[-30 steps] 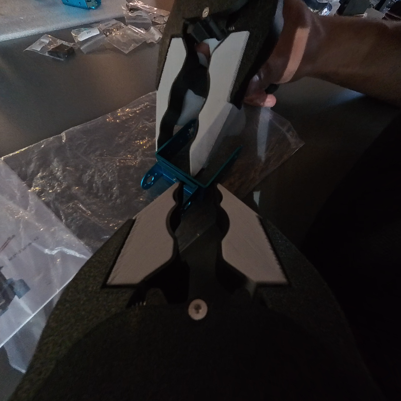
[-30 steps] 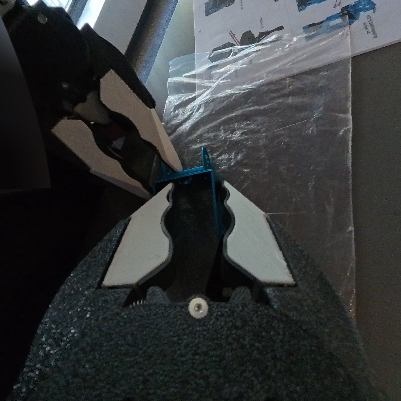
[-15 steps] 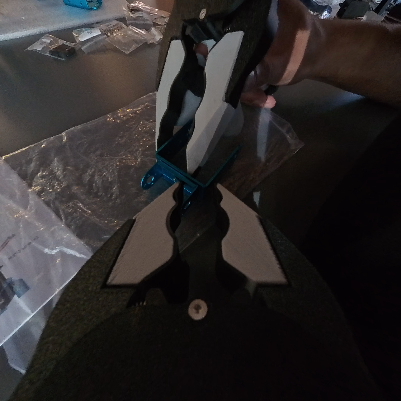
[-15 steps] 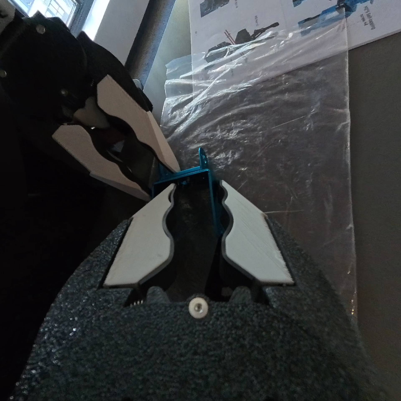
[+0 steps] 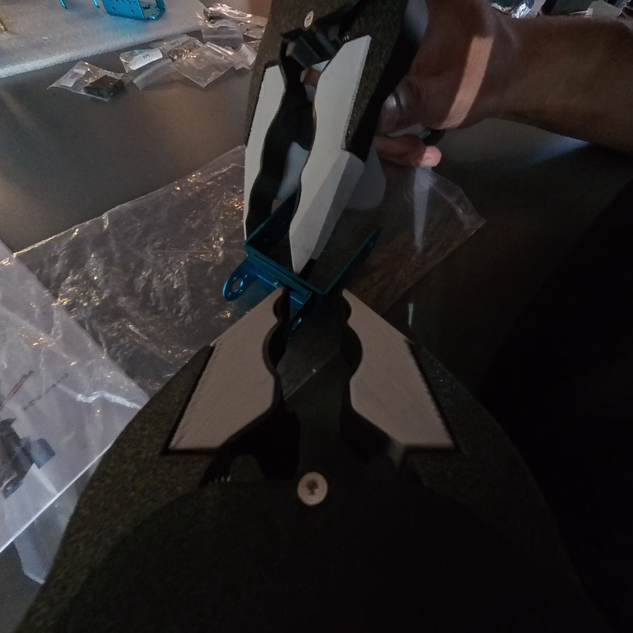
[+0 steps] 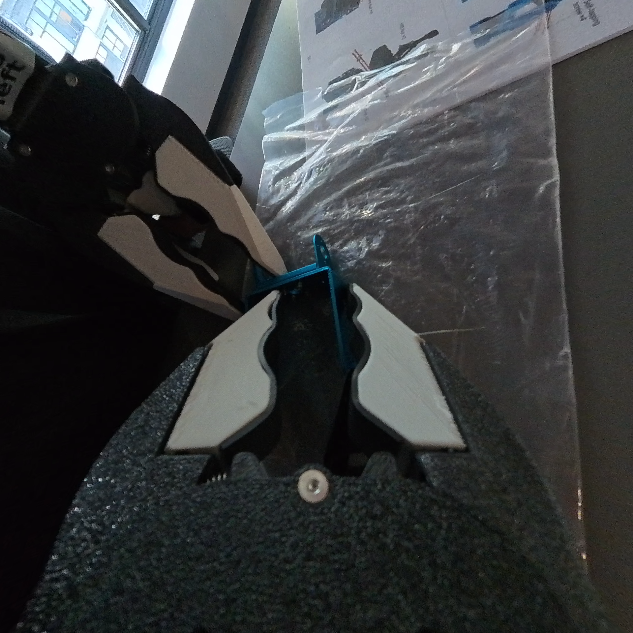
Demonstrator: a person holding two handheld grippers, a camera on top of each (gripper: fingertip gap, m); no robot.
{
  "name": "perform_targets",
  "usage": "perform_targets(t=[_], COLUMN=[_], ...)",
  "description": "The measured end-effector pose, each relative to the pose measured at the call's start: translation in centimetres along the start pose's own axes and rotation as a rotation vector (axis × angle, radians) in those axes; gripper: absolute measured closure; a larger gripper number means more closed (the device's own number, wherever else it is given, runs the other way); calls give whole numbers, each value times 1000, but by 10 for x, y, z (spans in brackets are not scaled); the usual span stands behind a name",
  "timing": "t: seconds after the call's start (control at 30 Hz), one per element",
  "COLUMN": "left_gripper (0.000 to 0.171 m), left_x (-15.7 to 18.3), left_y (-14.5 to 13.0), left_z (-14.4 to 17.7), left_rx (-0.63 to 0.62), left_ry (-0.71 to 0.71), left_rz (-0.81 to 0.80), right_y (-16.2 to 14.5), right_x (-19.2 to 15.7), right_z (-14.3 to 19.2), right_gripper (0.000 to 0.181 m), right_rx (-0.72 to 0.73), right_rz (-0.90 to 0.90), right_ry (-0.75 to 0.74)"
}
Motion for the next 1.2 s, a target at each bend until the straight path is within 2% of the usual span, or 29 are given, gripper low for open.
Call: perform_targets(t=[0.3, 0.37, 0.57, 0.73, 0.87, 1.2], left_gripper=[145, 146, 146, 146, 146, 146], left_x=[1, 1, 2, 2, 2, 2], left_y=[0, 0, 0, 0, 0, 0], left_z=[0, 0, 0, 1, 0, 0], left_rx=[-1, -2, -6, -7, -8, -6], left_ry=[-12, -17, -40, -48, -50, -35], left_rz=[4, 6, 18, 25, 24, 19], right_y=[0, -1, -6, -7, -5, -4], right_x=[0, -4, 0, -2, 1, -1], right_z=[3, 6, 3, 1, -2, -1], right_gripper=[144, 136, 145, 139, 142, 147], right_rx=[16, 15, -44, -60, -65, -40], right_rz=[-27, -27, 151, 239, 296, 208], right_ry=[46, 83, -81, -139, -215, -141])
Point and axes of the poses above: each gripper's, where its closed fingertips meet, z back along the fingers, y out of its top, x = y × z across the jaws, the point moved 1 cm from there along z, back along the fingers, and after that the axes turned 3 degrees about z, right-handed, at the moved point
